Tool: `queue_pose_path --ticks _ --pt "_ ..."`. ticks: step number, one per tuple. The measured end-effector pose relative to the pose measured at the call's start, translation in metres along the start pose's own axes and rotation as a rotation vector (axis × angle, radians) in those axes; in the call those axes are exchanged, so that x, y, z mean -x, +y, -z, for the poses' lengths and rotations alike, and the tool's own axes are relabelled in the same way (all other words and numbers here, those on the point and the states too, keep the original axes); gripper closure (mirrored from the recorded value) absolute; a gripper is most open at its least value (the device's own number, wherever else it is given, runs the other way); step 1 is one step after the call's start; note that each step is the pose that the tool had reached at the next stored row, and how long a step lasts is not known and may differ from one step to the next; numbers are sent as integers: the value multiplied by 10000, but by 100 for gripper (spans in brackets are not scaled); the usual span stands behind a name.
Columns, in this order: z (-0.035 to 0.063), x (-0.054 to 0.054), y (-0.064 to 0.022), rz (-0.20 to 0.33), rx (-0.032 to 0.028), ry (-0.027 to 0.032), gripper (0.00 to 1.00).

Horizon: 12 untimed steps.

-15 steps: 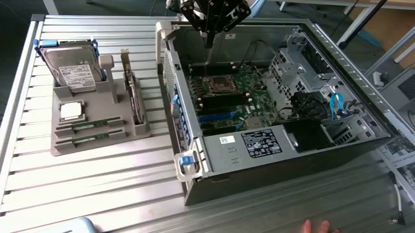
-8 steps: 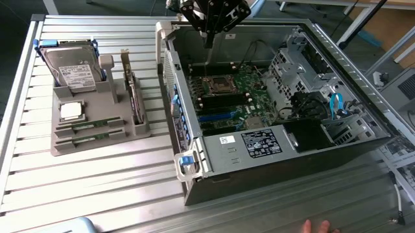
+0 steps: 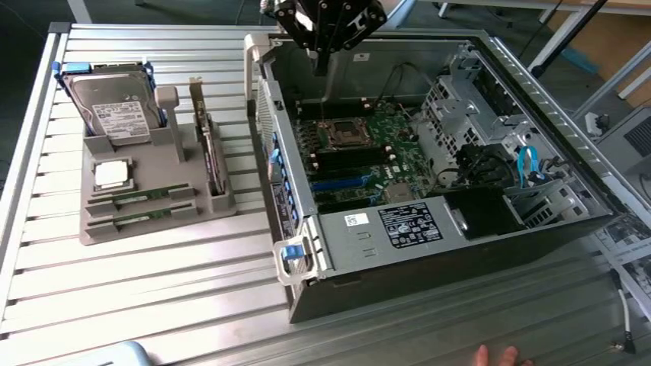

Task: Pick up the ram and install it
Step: 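Reach for the ram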

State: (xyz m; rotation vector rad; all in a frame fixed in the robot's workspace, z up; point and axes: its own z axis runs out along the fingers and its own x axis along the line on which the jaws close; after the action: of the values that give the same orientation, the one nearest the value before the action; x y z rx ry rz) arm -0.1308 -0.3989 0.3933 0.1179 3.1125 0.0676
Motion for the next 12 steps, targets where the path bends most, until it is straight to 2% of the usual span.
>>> queue_pose_path --ticks 12 --pt "5 -191 -14 -1 1 0 89"
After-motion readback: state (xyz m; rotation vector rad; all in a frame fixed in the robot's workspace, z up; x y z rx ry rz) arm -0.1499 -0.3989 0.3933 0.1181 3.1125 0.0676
